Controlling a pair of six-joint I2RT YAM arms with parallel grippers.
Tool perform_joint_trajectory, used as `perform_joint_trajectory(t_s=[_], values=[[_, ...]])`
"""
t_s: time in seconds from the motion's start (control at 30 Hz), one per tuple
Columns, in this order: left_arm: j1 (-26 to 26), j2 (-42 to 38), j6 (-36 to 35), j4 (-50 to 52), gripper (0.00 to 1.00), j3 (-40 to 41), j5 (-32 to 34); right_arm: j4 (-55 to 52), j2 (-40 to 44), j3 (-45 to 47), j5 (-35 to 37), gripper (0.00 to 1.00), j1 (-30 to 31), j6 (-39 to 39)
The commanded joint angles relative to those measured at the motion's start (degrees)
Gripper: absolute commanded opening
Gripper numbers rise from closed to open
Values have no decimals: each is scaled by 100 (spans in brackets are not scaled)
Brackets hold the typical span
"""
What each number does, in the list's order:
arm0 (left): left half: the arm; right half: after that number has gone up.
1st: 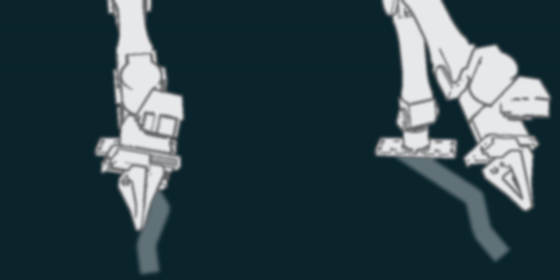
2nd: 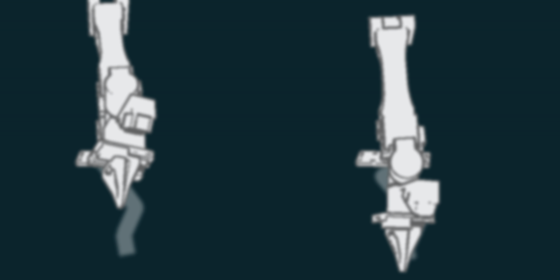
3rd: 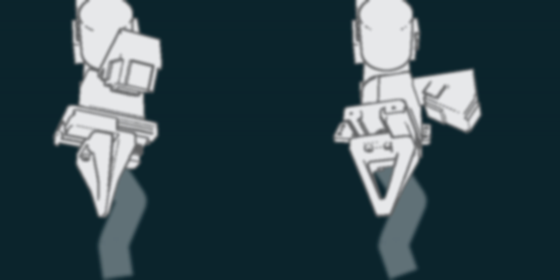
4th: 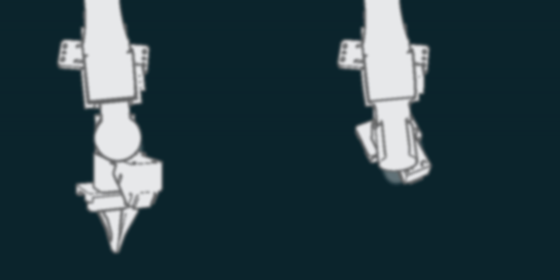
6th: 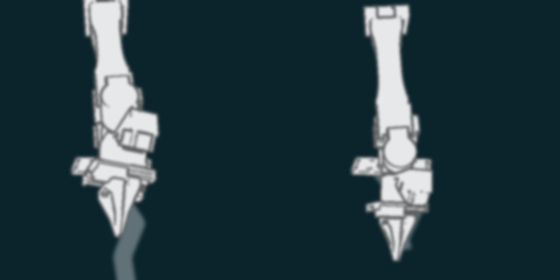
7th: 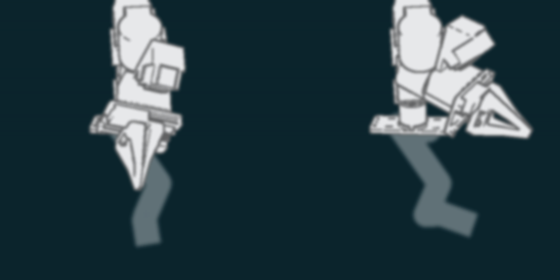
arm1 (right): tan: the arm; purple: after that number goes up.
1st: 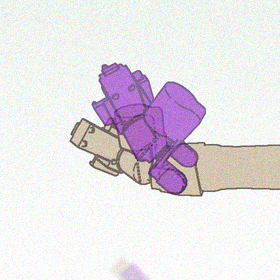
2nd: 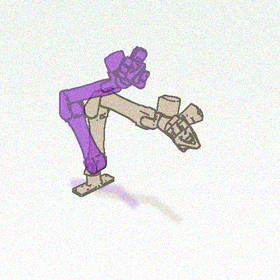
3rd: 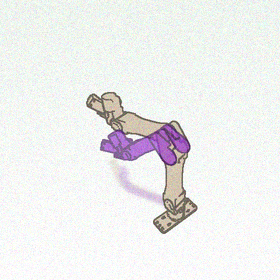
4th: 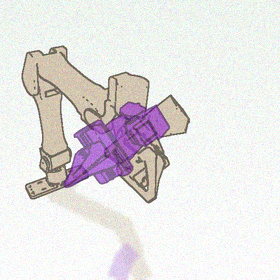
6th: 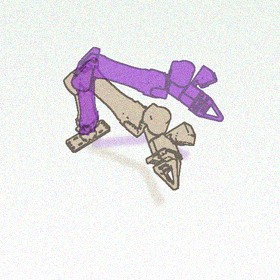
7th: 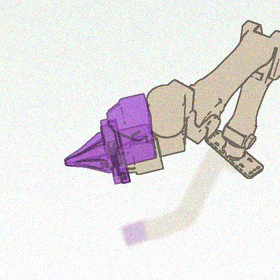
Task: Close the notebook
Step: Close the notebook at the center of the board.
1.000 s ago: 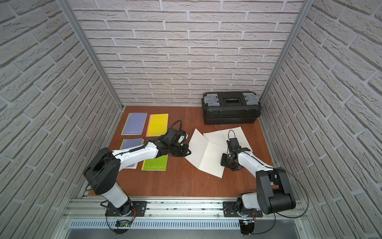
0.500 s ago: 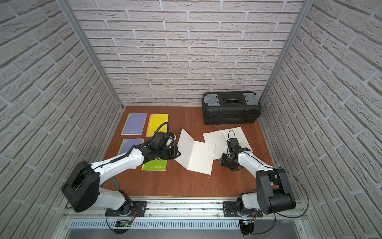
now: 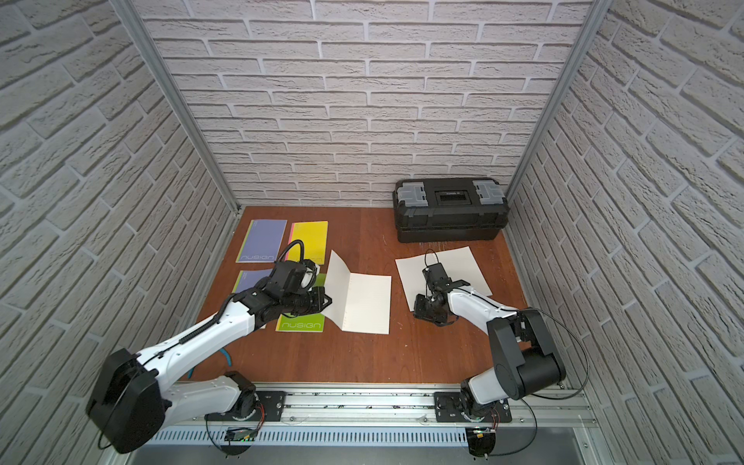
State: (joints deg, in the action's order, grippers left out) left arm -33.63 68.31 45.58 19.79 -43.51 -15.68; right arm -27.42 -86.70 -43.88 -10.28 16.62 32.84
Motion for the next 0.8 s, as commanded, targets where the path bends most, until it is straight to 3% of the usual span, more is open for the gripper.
perform_joint_trajectory(t_s=[0.0, 0.2, 0.3, 0.77], values=[[16, -13, -128, -101, 10, -15, -92, 244, -261, -232, -21, 42, 260, 214], [6, 0, -137, -162, 33, -87, -131, 360, -566, -478, -55, 42, 438, 284], [-8, 11, -137, -199, 40, -149, -151, 343, -612, -549, -53, 42, 438, 254], [-307, 359, -177, -430, 46, -655, -274, 343, -439, -546, -98, 42, 481, 249]])
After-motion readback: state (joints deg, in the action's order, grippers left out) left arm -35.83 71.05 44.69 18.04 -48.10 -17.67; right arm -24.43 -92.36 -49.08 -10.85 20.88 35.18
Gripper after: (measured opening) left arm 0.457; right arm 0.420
